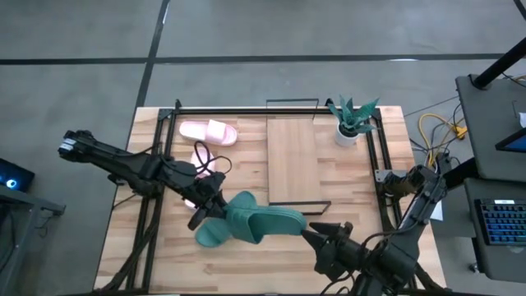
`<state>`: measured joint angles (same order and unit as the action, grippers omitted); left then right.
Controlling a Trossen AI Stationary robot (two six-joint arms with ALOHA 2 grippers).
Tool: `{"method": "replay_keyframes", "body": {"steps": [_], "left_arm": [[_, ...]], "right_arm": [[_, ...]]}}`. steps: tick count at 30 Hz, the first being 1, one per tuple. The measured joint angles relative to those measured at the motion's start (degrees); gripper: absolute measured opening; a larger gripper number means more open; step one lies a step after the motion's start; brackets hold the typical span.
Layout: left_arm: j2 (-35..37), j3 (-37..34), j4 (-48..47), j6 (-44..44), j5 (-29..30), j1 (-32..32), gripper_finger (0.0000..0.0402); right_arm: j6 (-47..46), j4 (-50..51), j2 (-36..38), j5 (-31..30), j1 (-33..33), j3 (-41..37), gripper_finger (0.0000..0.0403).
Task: Pick and place slides into the shelf
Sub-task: Put the right green slipper on the shelf
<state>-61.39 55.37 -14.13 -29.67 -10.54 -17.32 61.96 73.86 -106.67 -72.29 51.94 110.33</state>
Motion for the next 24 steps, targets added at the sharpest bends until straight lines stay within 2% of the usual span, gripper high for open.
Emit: {"method": "replay_keyframes", "body": {"steps": [11, 16, 20, 24], "left_arm": [[-4.1, 0.1, 6.1, -1.6, -4.5, 0.1, 0.0024], [-6.2, 0.8, 6.2, -1.5, -6.5, 0.1, 0.0024], [-7.0, 1.3, 6.1, -1.5, -7.1, 0.1, 0.0033], [-6.7, 1.3, 6.1, -1.3, -7.5, 0.5, 0.0033]], "right_arm": [[1.7, -6.5, 0.0, 0.2, -1.1, -0.9, 0.0234], [2.0, -8.3, 0.0, 0.2, -1.7, -0.9, 0.0212], [1.6, -8.4, 0.0, 0.2, -1.7, -0.9, 0.0169], [1.3, -8.4, 0.0, 0.3, -1.7, -0.9, 0.0093]]}}
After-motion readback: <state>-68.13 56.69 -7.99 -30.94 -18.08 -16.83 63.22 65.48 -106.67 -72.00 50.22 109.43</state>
